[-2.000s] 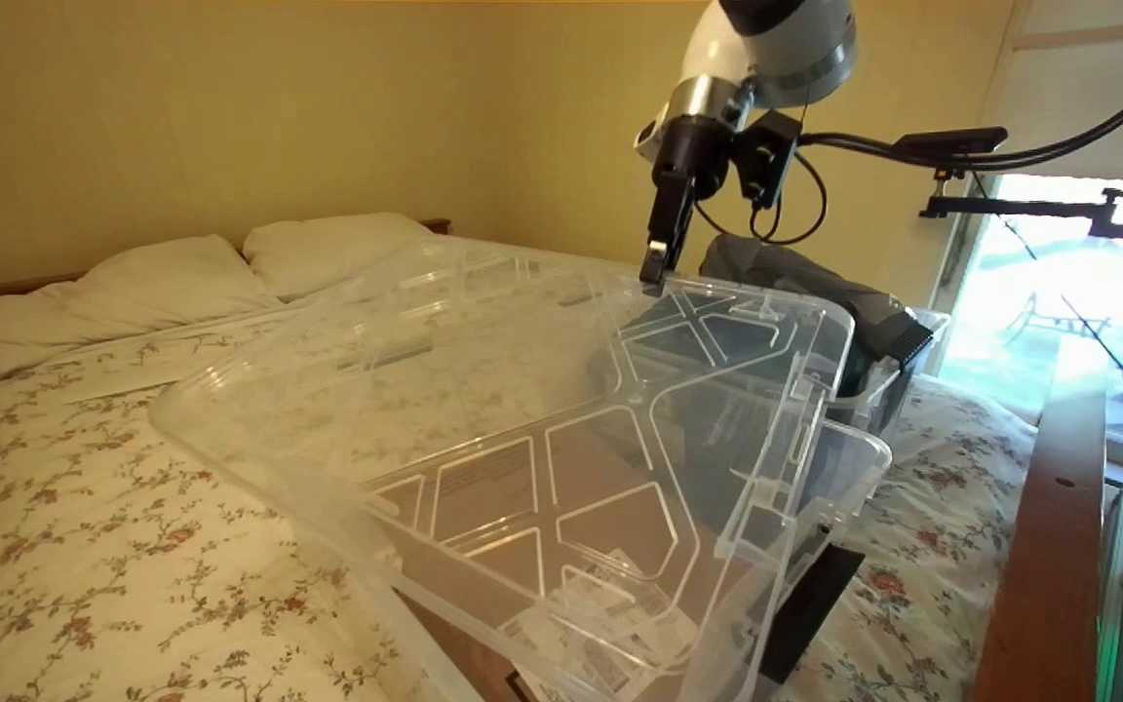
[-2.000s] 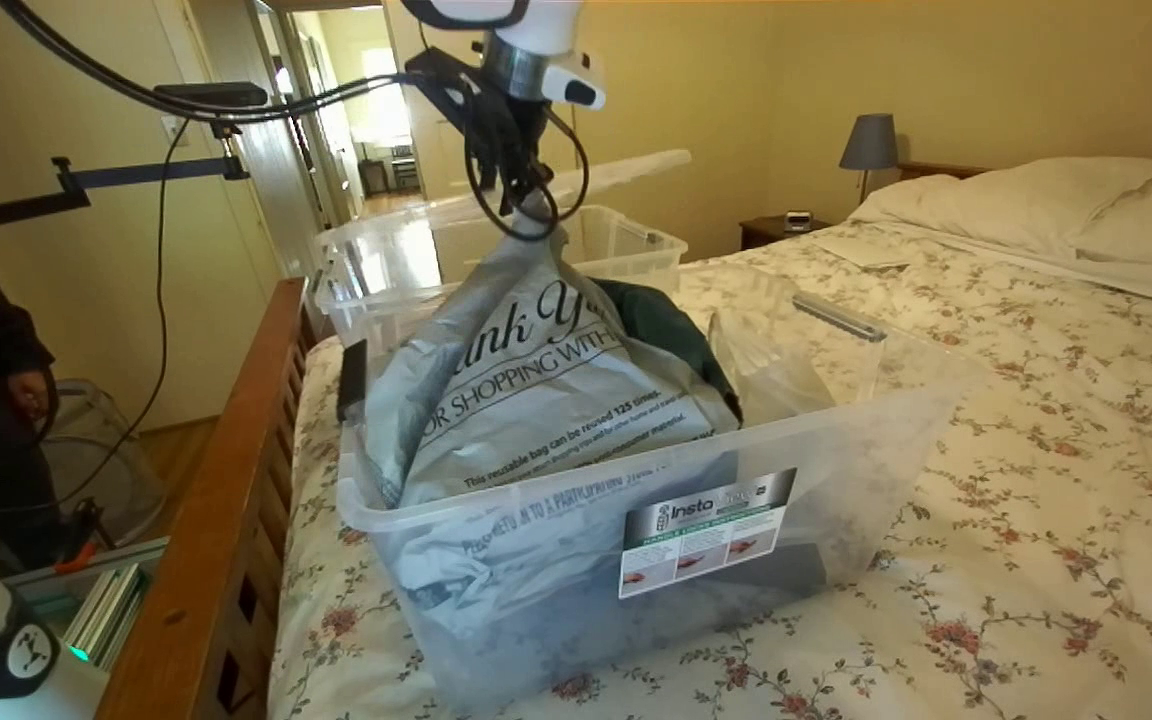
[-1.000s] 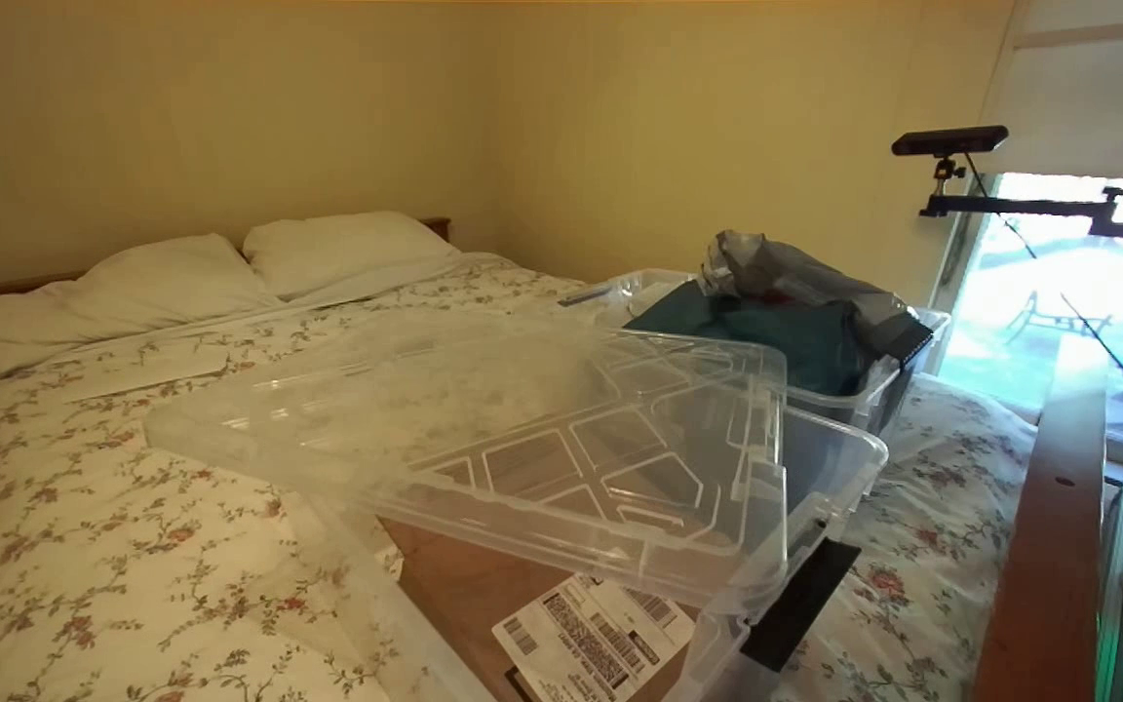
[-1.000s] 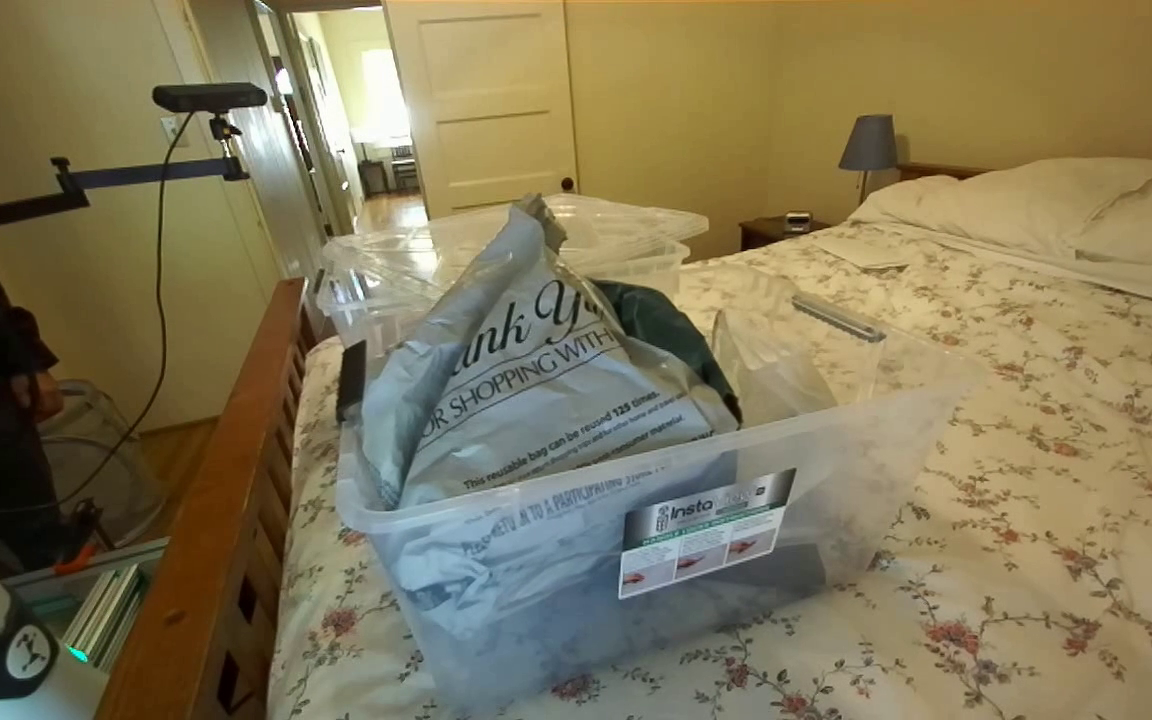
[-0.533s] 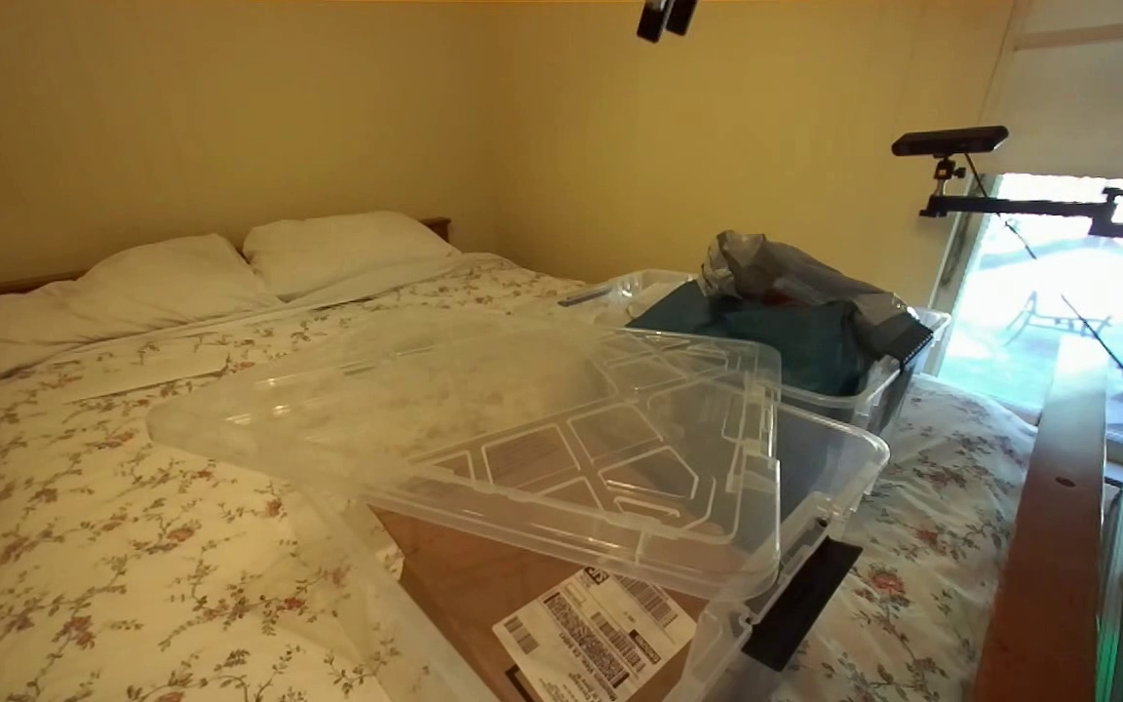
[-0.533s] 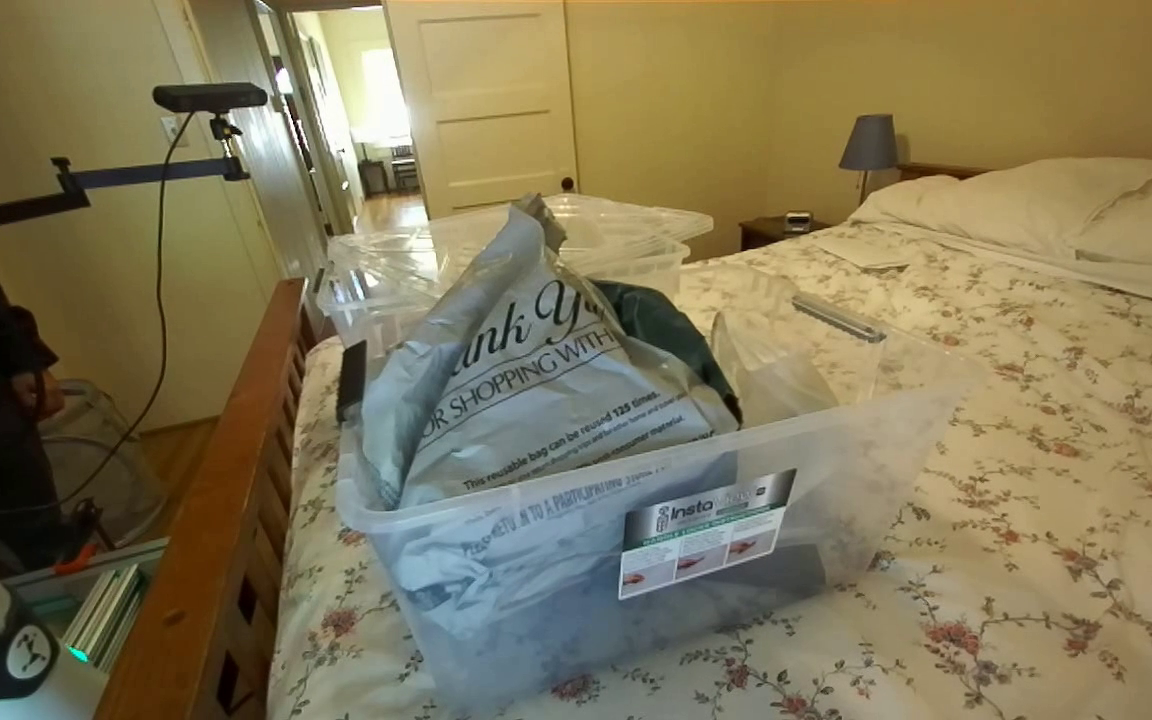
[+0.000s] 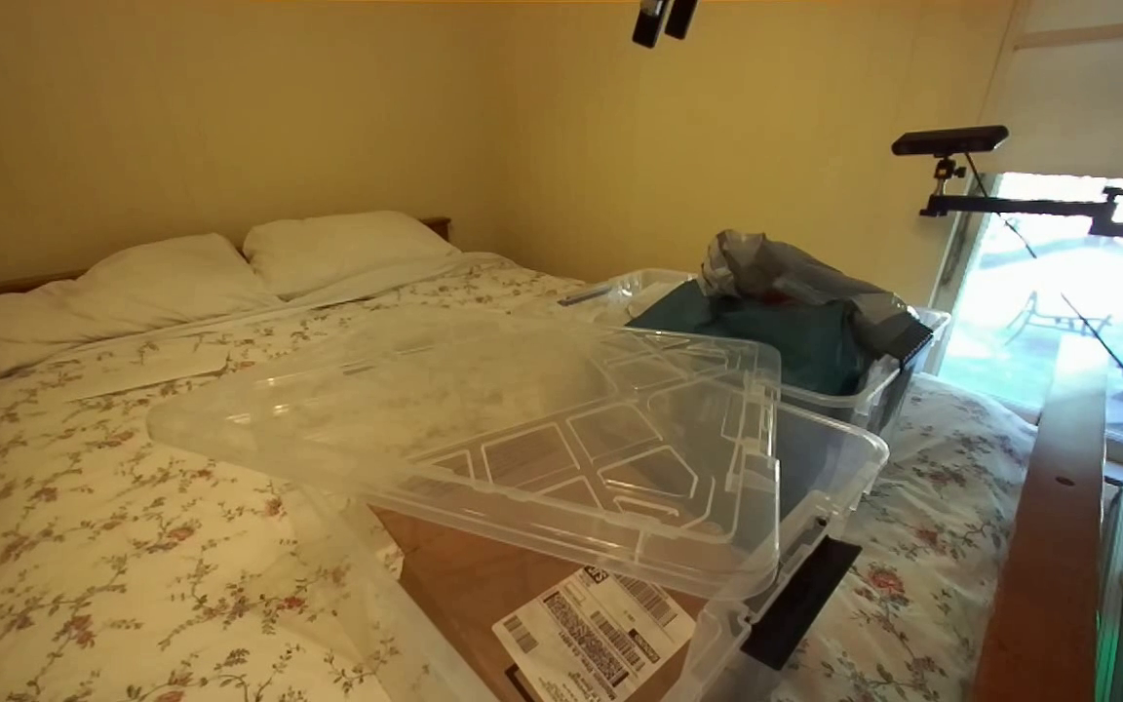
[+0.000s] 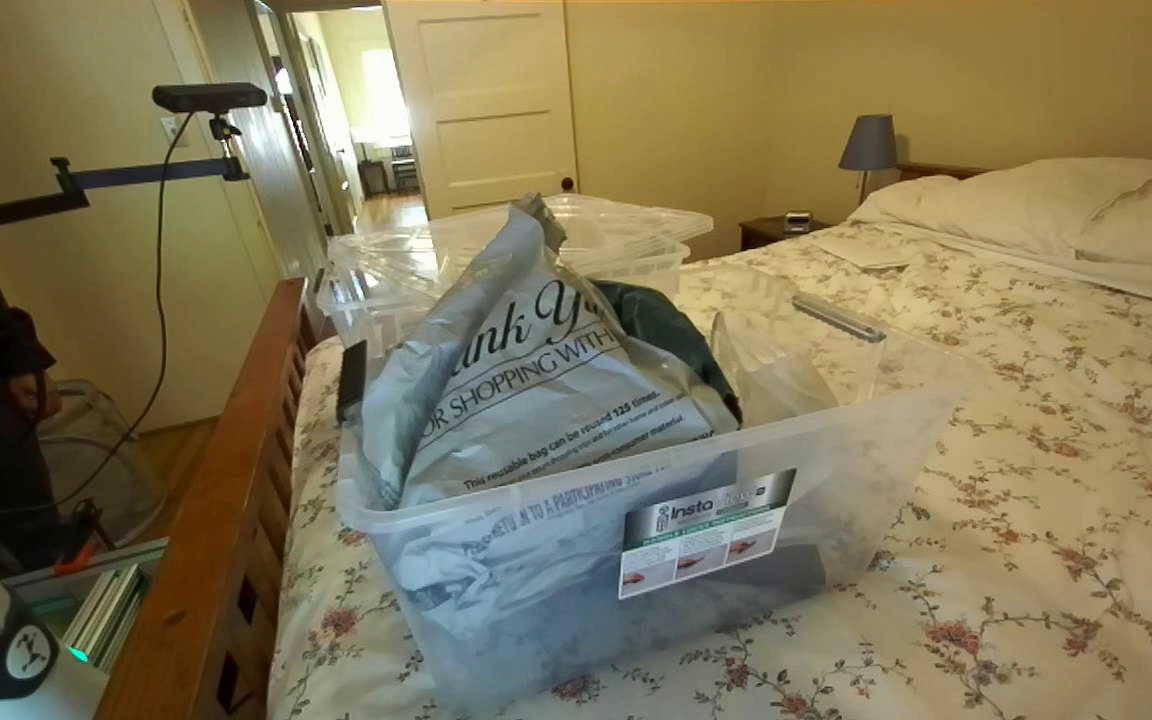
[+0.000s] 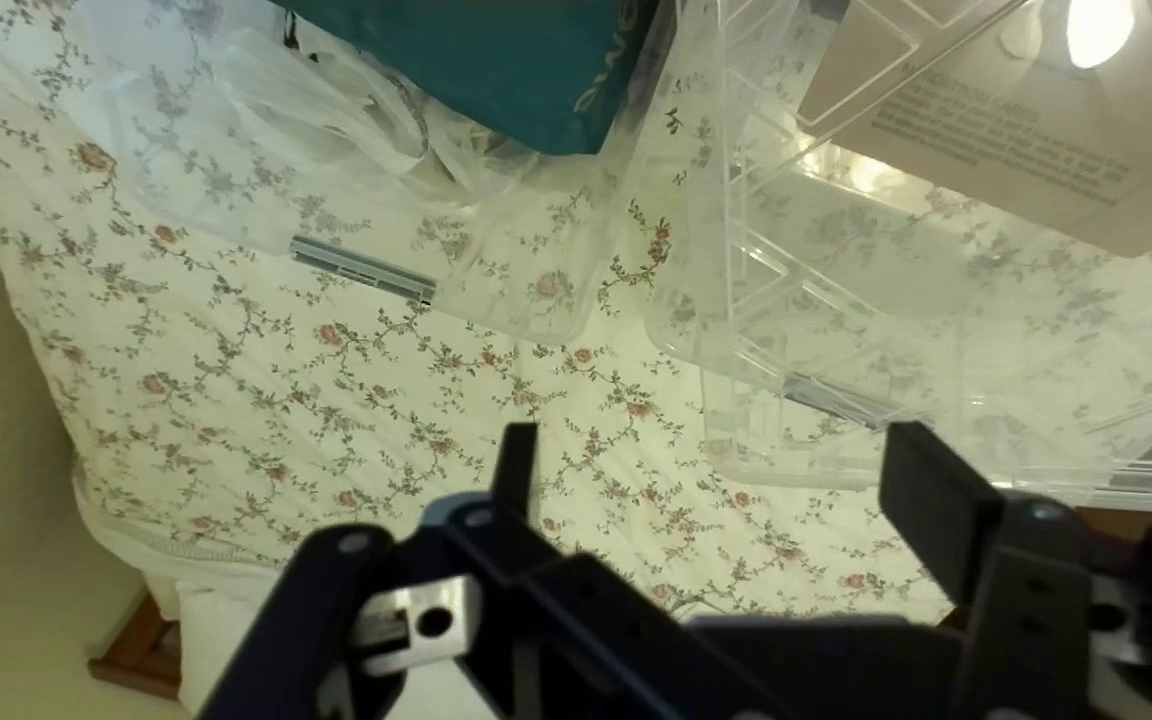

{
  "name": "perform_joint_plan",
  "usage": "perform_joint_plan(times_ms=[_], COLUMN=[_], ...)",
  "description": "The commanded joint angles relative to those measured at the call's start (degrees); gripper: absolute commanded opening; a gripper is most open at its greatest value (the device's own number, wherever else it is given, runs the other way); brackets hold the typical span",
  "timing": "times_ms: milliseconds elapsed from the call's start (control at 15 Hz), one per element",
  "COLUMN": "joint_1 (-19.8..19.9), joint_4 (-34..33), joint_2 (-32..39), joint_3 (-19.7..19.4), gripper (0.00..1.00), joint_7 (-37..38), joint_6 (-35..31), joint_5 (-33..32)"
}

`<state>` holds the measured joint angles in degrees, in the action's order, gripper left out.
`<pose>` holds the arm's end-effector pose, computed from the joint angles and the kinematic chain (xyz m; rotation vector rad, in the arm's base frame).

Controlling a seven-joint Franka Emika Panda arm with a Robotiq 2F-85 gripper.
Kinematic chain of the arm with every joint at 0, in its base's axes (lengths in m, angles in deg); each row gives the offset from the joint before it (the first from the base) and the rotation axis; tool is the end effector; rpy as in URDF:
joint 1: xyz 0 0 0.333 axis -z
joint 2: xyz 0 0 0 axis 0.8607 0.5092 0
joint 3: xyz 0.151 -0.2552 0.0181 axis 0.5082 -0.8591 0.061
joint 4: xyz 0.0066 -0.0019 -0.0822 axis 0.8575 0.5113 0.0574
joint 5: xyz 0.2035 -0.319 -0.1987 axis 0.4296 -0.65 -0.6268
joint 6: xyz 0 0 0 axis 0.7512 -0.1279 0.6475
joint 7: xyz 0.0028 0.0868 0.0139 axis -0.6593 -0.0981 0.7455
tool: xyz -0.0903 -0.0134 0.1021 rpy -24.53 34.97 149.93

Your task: Take the lid off the basket

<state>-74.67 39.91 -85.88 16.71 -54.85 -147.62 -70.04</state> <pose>0.5254 0.3256 0.6658 2.9030 0.4523 0.6279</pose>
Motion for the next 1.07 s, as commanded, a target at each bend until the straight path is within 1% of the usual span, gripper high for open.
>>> perform_joint_plan(times_ms=[0,67,200,267,467,600,733,867,933,1000], joint_1=[1.1,1.71,3.31,2.74,4.15,5.14,5.35,4.73,4.45,4.31], joint_4=[-0.33,-0.66,-1.46,-2.27,-2.89,-2.45,-1.41,-1.23,-0.39,-0.38], joint_2=[2.58,4.17,7.16,8.92,13.16,15.37,17.17,18.85,17.4,18.18], joint_3=[-1.14,-1.7,-2.52,-4.13,-5.73,-6.17,-5.76,-6.09,-6.71,-6.66], gripper=[1.0,1.0,1.0,1.0,1.0,1.0,1.0,1.0,1.0,1.0], joint_7=[-4.22,-5.41,-10.2,-12.71,-19.37,-22.18,-24.91,-23.41,-23.33,-23.34], joint_6=[-2.85,-3.62,-4.68,-3.8,-0.67,-0.52,0.42,1.91,-0.3,0.23], joint_5=[4.69,7.4,14.23,17.02,23.65,28.88,32.6,33.21,31.39,31.64])
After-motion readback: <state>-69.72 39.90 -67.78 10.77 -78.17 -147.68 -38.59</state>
